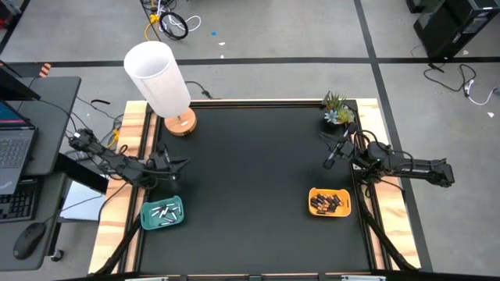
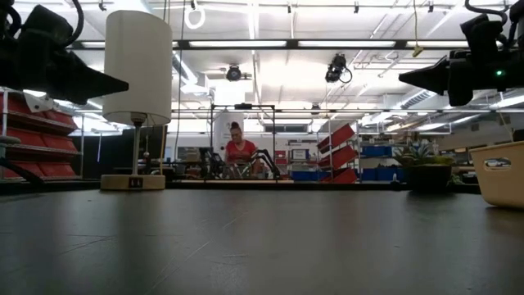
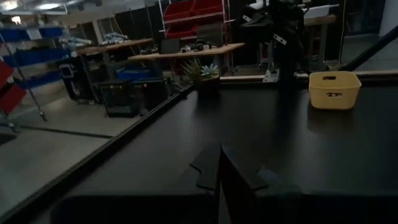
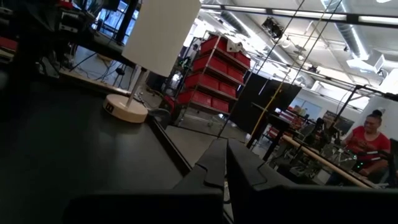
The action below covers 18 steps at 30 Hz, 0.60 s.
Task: Sort batteries
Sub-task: Return to Home Position
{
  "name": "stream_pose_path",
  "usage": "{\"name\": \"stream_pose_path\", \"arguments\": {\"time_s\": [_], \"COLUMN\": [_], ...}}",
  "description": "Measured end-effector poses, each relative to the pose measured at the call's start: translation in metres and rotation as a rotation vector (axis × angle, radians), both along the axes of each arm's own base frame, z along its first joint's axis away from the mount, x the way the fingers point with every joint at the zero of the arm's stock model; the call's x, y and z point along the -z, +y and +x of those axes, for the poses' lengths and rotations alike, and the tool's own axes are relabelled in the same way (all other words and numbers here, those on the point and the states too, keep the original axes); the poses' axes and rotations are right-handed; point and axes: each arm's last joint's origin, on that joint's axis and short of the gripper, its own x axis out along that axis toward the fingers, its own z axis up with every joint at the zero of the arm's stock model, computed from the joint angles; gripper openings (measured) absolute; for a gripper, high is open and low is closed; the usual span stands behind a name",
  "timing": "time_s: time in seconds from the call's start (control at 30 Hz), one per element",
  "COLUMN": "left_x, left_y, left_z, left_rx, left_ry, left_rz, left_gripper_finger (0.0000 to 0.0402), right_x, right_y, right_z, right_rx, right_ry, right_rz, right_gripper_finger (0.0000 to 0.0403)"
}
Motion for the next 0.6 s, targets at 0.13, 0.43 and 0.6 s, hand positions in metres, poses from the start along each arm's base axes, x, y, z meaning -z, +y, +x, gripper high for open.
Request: {"name": "stream_pose_path", "arguments": {"time_s": [0.13,0.43,0.6], "left_x": [0.0001,0.0003,0.0003], "left_y": [-0.0001,0.0,0.0], "left_z": [0.0002,0.0002,0.0002], "left_rx": [-0.005,-0.008,-0.008], "left_ry": [-0.033,-0.052,-0.052], "left_rz": [-0.085,-0.134,-0.134], "left_gripper_finger": [0.0021,0.0021,0.0021], "right_x": [-0.0001,-0.0001,-0.0001], "right_y": [0.0,0.0,0.0], "right_z": [0.0,0.0,0.0], "right_rx": [0.0,0.0,0.0], "right_ry": [0.0,0.0,0.0], "right_rz": [0.0,0.0,0.0], "right_gripper_finger": [0.0002,0.0004,0.0002]}}
